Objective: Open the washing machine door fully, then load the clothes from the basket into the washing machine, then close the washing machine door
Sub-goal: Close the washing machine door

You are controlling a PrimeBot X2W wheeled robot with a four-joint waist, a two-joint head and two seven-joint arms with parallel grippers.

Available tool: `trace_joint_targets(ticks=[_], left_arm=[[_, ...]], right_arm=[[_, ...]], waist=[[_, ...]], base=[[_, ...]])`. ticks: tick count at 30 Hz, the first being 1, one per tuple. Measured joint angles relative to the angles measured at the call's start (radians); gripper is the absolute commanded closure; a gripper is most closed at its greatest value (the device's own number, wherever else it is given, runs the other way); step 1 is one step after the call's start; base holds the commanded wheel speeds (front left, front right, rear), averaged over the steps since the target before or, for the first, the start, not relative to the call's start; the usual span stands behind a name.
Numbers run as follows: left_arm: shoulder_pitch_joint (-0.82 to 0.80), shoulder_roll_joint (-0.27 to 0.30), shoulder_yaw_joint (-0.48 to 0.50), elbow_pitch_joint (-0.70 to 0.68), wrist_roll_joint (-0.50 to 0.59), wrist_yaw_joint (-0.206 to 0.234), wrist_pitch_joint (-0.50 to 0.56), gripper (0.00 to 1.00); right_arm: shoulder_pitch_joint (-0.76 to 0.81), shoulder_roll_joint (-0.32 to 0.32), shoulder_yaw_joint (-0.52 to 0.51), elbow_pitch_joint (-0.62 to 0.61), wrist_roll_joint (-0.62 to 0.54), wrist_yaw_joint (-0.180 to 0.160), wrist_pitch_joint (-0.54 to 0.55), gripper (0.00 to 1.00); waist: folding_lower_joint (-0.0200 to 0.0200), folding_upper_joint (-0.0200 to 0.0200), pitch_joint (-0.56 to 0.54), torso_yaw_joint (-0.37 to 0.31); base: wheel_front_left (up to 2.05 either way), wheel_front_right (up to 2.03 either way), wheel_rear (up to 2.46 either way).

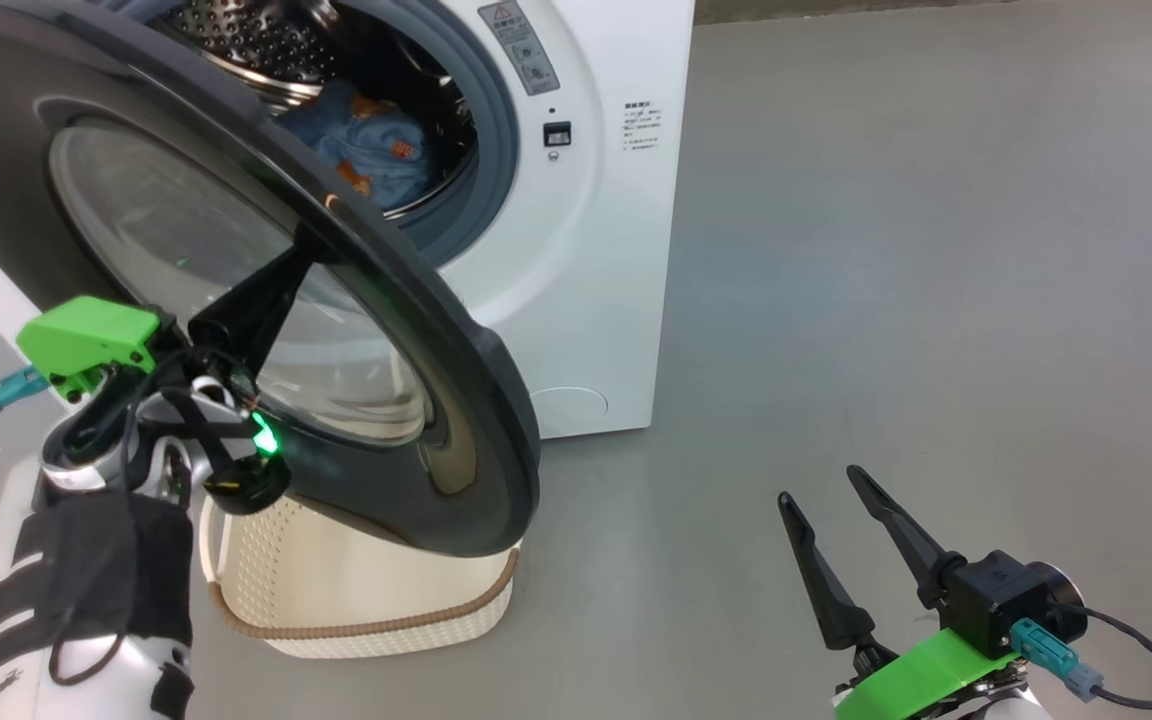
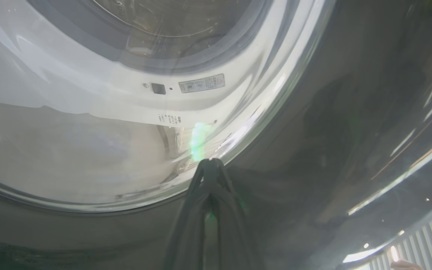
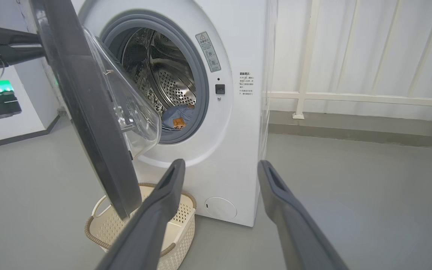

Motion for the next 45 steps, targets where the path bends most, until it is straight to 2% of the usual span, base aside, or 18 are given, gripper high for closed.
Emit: trace_joint_targets(ticks=[8, 12, 18, 25, 26, 28, 29, 34, 37, 38, 39, 41, 45], left_arm=[[-0.048, -0.007, -0.023, 0.082, 0.006, -0.059, -0.033, 1.0], [-0.065, -0.003, -0.047, 0.096, 0.04, -0.073, -0.041, 1.0], [-0.079, 0.01, -0.08, 0.09, 0.083, -0.073, -0.04, 1.0], [-0.039, 0.072, -0.159, 0.019, 0.212, -0.072, -0.072, 1.0], [-0.021, 0.079, -0.165, 0.004, 0.223, -0.071, -0.086, 0.83], [0.023, 0.098, -0.188, -0.038, 0.276, -0.071, -0.124, 0.35], [0.045, 0.106, -0.196, -0.062, 0.293, -0.072, -0.141, 0.0], [0.174, 0.177, -0.296, -0.206, 0.482, -0.091, -0.249, 0.0], [0.273, 0.226, -0.348, -0.281, 0.619, -0.093, -0.356, 0.0], [0.338, 0.25, -0.372, -0.325, 0.714, -0.079, -0.445, 0.0], [0.338, 0.25, -0.372, -0.325, 0.714, -0.079, -0.445, 0.0], [0.421, 0.254, -0.391, -0.368, 0.79, -0.051, -0.552, 0.0], [0.513, 0.253, -0.414, -0.386, 0.862, -0.023, -0.652, 0.0]], right_arm=[[0.001, -0.001, -0.007, -0.001, 0.0, 0.0, 0.0, 0.0], [0.001, 0.002, -0.02, -0.002, 0.0, 0.0, 0.0, 0.0], [0.004, 0.01, -0.032, -0.004, 0.0, 0.0, 0.0, 0.0], [0.011, 0.014, -0.046, -0.011, 0.0, 0.0, 0.0, 0.0], [0.016, 0.014, -0.048, -0.011, 0.0, 0.0, 0.0, 0.0], [0.023, 0.013, -0.051, -0.011, 0.0, 0.0, 0.0, 0.0], [0.023, 0.013, -0.053, -0.011, 0.0, 0.0, 0.0, 0.0], [0.024, 0.012, -0.064, -0.018, -0.001, 0.0, 0.0, 0.0], [0.024, 0.012, -0.069, -0.023, -0.003, 0.0, 0.0, 0.0], [0.025, 0.012, -0.076, -0.027, -0.003, 0.0, 0.0, 0.0], [0.025, 0.012, -0.076, -0.027, -0.003, 0.0, 0.0, 0.0], [0.038, 0.012, -0.092, -0.033, -0.003, 0.0, 0.0, 0.0], [0.063, 0.009, -0.104, -0.036, -0.005, 0.0, 0.0, 0.0]], waist=[[0.0001, 0.0, 0.003, 0.001], [0.0001, 0.0, 0.005, 0.014], [0.0001, 0.0, 0.008, 0.041], [0.0001, 0.0, 0.007, 0.066], [0.0001, 0.0, 0.006, 0.068], [0.0001, 0.0, 0.005, 0.071], [0.0001, 0.0, 0.005, 0.072], [0.0001, 0.0, 0.005, 0.071], [0.0001, 0.0, 0.002, 0.062], [0.0001, 0.0, 0.001, 0.056], [0.0001, 0.0, 0.001, 0.056], [0.0001, 0.0, -0.005, 0.05], [0.0001, 0.0, -0.006, 0.043]], base=[[0.0, 0.0, 0.0], [0.0, 0.0, 0.0], [0.0, 0.0, 0.0], [0.0, 0.0, 0.0], [0.0, 0.0, 0.0], [0.0, 0.0, 0.0], [0.0, 0.0, 0.0], [0.0, 0.0, 0.0], [0.0, 0.0, 0.0], [0.0, 0.0, 0.0], [0.0, 0.0, 0.0], [0.0, 0.0, 0.0], [0.0, 0.0, 0.0]])
